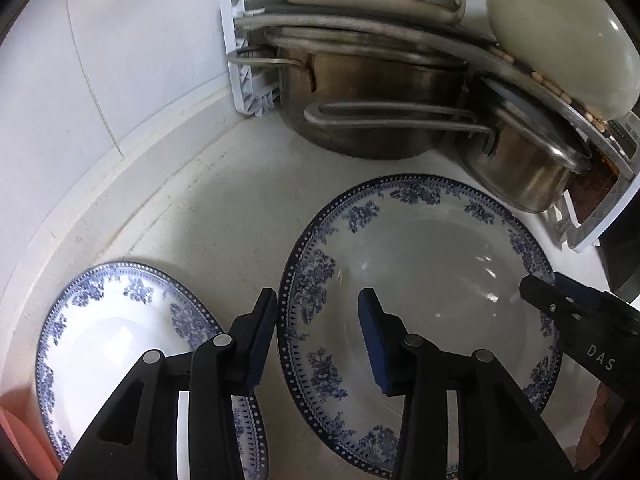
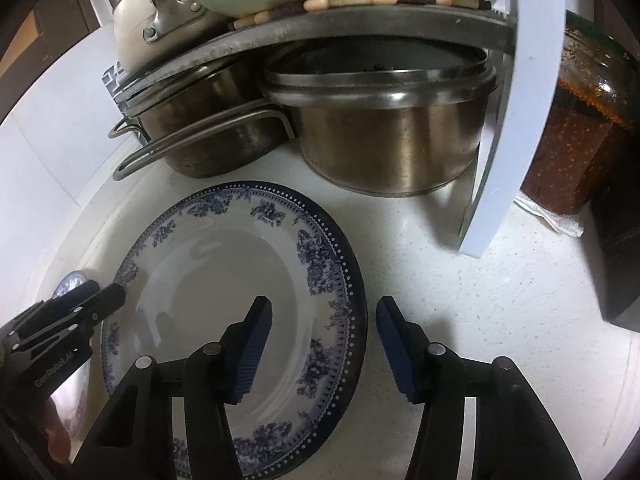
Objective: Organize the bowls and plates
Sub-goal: 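Close both tools on the rim of the blue-and-white plate, then lift the blue-and-white plate with both tools and carry it toward the green plate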
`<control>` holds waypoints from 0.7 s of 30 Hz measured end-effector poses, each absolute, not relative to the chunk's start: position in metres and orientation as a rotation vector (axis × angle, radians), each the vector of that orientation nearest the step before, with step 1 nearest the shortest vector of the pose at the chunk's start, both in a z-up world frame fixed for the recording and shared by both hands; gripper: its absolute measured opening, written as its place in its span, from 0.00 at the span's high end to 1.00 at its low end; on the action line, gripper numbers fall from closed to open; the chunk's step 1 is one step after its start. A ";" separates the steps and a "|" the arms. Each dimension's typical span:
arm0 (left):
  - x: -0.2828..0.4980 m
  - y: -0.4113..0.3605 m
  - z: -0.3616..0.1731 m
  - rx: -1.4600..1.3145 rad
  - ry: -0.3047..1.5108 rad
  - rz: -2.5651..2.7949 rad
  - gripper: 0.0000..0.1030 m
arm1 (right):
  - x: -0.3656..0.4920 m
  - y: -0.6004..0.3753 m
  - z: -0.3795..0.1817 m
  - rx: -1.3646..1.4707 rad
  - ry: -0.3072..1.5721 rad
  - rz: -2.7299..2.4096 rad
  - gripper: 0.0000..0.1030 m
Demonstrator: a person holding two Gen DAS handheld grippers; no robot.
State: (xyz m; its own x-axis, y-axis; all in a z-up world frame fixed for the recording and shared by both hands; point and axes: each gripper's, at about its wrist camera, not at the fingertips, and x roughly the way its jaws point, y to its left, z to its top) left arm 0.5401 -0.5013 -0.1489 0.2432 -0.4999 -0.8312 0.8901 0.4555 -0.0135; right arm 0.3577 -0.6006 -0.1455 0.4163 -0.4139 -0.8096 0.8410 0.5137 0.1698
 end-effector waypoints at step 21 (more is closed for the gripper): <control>0.543 -0.505 -0.160 0.545 0.920 -0.985 0.61 | 0.373 -0.600 -0.149 0.570 0.803 -0.858 0.56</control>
State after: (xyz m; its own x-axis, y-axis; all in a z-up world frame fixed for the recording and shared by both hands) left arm 0.5432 -0.5052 -0.1597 0.2404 -0.4635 -0.8529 0.8825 0.4702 -0.0068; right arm 0.3728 -0.5996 -0.1492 0.4021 -0.4359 -0.8052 0.8323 0.5404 0.1231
